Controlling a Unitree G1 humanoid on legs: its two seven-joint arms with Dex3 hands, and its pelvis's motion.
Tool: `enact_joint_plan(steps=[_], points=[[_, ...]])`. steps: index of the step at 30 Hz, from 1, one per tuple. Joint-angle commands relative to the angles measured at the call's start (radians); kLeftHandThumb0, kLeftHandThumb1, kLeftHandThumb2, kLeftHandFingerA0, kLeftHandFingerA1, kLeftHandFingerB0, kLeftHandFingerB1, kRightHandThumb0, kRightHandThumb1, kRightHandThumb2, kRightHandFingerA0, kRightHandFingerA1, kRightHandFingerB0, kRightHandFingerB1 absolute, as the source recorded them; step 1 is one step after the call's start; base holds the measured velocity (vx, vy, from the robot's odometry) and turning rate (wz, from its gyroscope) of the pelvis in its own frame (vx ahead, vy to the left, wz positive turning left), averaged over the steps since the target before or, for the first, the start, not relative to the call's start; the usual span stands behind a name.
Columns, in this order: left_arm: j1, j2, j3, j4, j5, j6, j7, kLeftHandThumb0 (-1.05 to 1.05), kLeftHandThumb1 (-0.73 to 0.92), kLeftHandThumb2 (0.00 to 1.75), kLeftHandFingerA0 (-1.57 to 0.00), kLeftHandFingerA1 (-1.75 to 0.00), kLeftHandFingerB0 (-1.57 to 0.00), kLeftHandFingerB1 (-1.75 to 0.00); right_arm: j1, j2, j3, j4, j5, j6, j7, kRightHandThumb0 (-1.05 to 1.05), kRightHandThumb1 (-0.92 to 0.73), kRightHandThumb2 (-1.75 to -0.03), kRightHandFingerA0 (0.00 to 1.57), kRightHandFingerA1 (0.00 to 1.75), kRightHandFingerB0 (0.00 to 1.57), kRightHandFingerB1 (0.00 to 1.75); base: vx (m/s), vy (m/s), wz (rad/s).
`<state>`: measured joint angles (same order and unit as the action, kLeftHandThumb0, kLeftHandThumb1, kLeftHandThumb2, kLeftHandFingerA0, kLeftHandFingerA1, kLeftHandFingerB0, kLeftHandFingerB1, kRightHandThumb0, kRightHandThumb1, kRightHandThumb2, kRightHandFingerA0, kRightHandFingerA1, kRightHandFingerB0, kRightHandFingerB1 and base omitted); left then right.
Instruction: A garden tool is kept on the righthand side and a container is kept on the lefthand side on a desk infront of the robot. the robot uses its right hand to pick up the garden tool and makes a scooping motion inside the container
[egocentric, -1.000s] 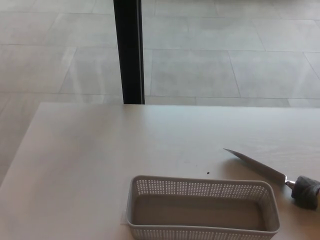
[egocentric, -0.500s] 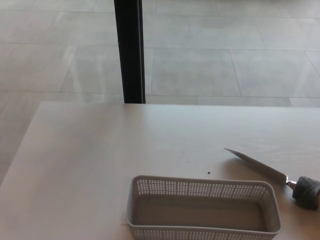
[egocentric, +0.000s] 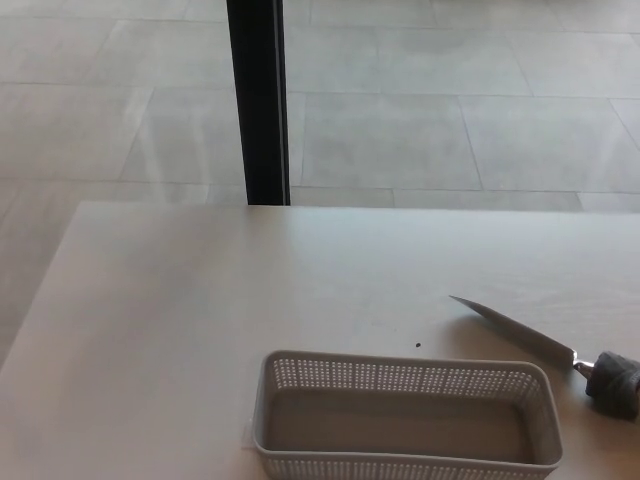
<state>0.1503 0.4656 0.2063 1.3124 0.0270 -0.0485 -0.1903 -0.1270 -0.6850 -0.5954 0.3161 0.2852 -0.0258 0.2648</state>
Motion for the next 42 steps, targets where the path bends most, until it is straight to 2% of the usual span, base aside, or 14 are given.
enact_joint_plan(steps=[1, 10, 13, 14, 15, 16, 21, 25, 26, 33, 36, 37, 39, 42], points=[[0.006, 0.009, 0.006, 0.012, -0.005, -0.002, -0.001, -0.56, -0.01, 1.07, -0.92, -1.01, -0.80, -0.93, 0.016, -0.106, 0.280, -0.153, -0.237, 0.015, 0.101, -0.92, -0.63, -1.05, 0.00, 0.19, 0.13, 0.18, 0.00, 0.000, 0.00], [0.015, 0.016, 0.004, 0.003, -0.005, -0.009, -0.019, -0.55, -0.05, 1.15, -0.89, -1.03, -0.79, -0.95, 0.063, -0.119, 0.537, -0.111, -0.451, -0.052, 0.063, -0.89, -0.63, -1.04, 0.06, 0.28, 0.08, 0.22, 0.00, 0.000, 0.00], [0.016, 0.015, 0.000, 0.002, -0.001, -0.011, -0.021, -0.55, -0.04, 1.13, -0.87, -1.02, -0.77, -0.94, 0.071, -0.125, 0.580, -0.095, -0.480, -0.069, 0.057, -0.90, -0.84, -0.64, 0.02, 0.34, 0.04, 0.26, 0.00, 0.000, 0.00], [0.016, 0.014, -0.001, 0.002, 0.000, -0.013, -0.020, -0.57, -0.03, 1.13, -0.89, -1.03, -0.77, -0.94, 0.071, -0.125, 0.587, -0.093, -0.482, -0.070, 0.054, -0.88, -0.64, -1.06, 0.05, 0.27, 0.09, 0.21, 0.00, 0.000, 0.00], [0.016, 0.016, -0.006, 0.003, 0.005, -0.017, -0.022, -0.59, 0.05, 1.12, -0.94, -1.05, -0.74, -0.92, 0.070, -0.122, 0.604, -0.087, -0.492, -0.067, 0.047, -0.91, -0.83, -0.65, 0.01, 0.36, 0.05, 0.27, 0.00, 0.000, 0.00], [0.014, 0.015, -0.001, 0.004, 0.000, -0.014, -0.021, -0.59, -0.02, 1.11, -0.86, -1.03, -0.75, -0.93, 0.066, -0.117, 0.626, -0.076, -0.505, -0.066, 0.044, -0.90, -0.64, -1.07, 0.02, 0.23, 0.03, 0.20, 0.00, 0.000, 0.00], [0.013, 0.010, -0.004, 0.007, 0.004, -0.011, -0.010, -0.59, 0.00, 1.10, -0.92, -1.02, -0.78, -0.93, 0.058, -0.127, 0.690, -0.025, -0.548, -0.081, 0.028, -0.89, -0.65, -1.08, 0.03, 0.25, 0.05, 0.20, 0.00, 0.000, 0.00], [0.011, 0.013, -0.004, 0.008, 0.004, -0.003, -0.010, -0.49, -0.05, 1.20, -0.88, -1.03, -0.77, -0.94, 0.040, -0.138, 0.748, -0.016, -0.599, -0.078, 0.021, -0.87, -0.83, -0.65, 0.00, 0.35, 0.03, 0.27, 0.00, 0.000, 0.00], [0.010, 0.013, -0.001, 0.008, 0.001, -0.001, -0.007, -0.51, -0.01, 1.10, -0.88, -1.01, -0.78, -0.92, 0.030, -0.133, 0.760, -0.004, -0.607, -0.087, 0.015, -0.87, -0.65, -1.06, 0.03, 0.29, 0.10, 0.23, 0.00, 0.000, 0.00], [0.012, 0.012, -0.013, 0.007, 0.012, -0.020, -0.004, -0.52, -0.04, 1.13, -0.96, -1.02, -0.82, -0.94, -0.032, -0.116, 0.809, 0.017, -0.606, -0.039, 0.051, -0.90, -0.86, -0.66, 0.03, 0.41, 0.08, 0.27, 0.00, 0.000, 0.00], [0.012, 0.012, -0.011, 0.009, 0.010, -0.016, -0.004, -0.51, -0.04, 1.11, -0.95, -1.01, -0.82, -0.93, -0.055, -0.113, 0.828, 0.036, -0.622, -0.035, 0.046, -0.85, -0.65, -1.06, 0.04, 0.41, 0.07, 0.27, 0.00, 0.000, 0.00], [0.013, 0.012, -0.017, 0.008, 0.015, -0.022, -0.007, -0.53, -0.04, 1.14, -0.95, -1.01, -0.82, -0.93, -0.068, -0.107, 0.832, 0.062, -0.623, -0.042, 0.041, -0.88, -0.84, -0.66, 0.04, 0.43, 0.09, 0.27, 0.00, 0.000, 0.00], [0.010, 0.010, -0.014, 0.007, 0.009, -0.020, -0.010, -0.54, -0.04, 1.14, -0.94, -1.02, -0.82, -0.94, -0.106, -0.092, 0.837, 0.109, -0.622, -0.017, 0.047, -0.91, -0.67, -1.06, 0.01, 0.44, 0.13, 0.29, 0.00, 0.000, 0.00], [0.008, 0.014, -0.021, 0.005, 0.013, -0.018, -0.013, -0.53, -0.04, 1.13, -0.93, -1.02, -0.82, -0.94, -0.128, -0.067, 0.829, 0.150, -0.616, -0.009, 0.030, -0.90, -0.82, -0.66, 0.09, 0.49, 0.13, 0.28, 0.00, 0.000, 0.00]])
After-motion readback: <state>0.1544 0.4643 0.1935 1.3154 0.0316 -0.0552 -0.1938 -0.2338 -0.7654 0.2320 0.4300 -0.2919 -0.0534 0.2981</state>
